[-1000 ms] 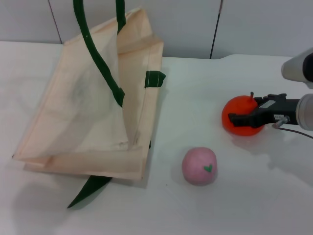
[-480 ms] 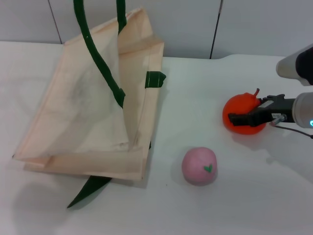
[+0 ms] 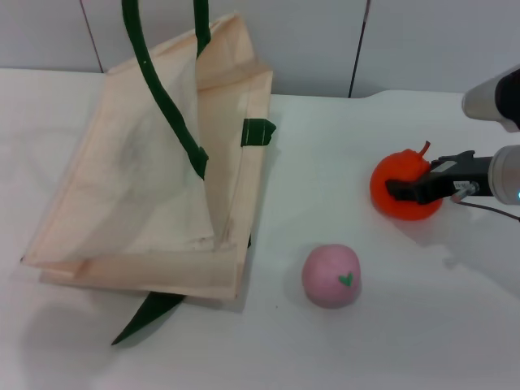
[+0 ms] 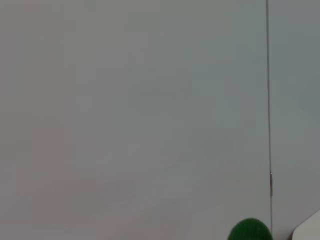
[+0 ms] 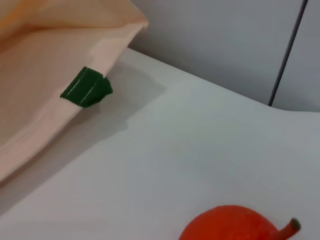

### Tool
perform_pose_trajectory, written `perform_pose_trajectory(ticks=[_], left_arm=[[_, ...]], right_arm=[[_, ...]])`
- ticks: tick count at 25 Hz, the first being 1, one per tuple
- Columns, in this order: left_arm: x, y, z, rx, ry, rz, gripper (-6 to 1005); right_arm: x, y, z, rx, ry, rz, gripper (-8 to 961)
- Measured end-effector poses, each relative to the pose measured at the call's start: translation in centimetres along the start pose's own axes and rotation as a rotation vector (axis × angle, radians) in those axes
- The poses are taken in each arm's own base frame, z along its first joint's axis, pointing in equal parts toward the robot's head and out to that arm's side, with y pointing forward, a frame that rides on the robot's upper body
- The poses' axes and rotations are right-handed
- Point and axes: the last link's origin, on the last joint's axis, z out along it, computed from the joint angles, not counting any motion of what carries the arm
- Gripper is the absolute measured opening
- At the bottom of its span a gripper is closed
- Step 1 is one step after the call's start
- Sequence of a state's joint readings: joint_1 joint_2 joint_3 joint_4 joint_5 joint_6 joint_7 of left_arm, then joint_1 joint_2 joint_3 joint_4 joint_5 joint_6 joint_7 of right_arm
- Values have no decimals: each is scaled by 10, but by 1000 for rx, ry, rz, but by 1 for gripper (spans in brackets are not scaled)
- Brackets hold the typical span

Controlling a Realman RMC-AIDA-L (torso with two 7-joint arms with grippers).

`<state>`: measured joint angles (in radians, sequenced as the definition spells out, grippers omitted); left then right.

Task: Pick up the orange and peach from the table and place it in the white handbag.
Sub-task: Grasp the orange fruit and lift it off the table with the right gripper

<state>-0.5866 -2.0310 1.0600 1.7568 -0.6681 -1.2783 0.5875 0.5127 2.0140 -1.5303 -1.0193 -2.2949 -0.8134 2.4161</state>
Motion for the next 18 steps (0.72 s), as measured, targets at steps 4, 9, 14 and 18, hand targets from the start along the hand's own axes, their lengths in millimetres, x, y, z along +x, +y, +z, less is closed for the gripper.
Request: perform_pose_trajectory(ticks=[4,9,14,18], left_arm=[[-3,-1,-1,6,-8,-3,128],[-3,-1,-1,3,-7,-5,129],[-1,-1,-2,5,1,1,128],[3,1,-4,5,13,10,128]], right_arm=[[-4,0,-2,8,-14,-8,604],[-24,7,-17,14,-96,-46,561],[-51,39,-37,-33,-205,-146,534],[-64,68,-37,-121,-243,-192,498]])
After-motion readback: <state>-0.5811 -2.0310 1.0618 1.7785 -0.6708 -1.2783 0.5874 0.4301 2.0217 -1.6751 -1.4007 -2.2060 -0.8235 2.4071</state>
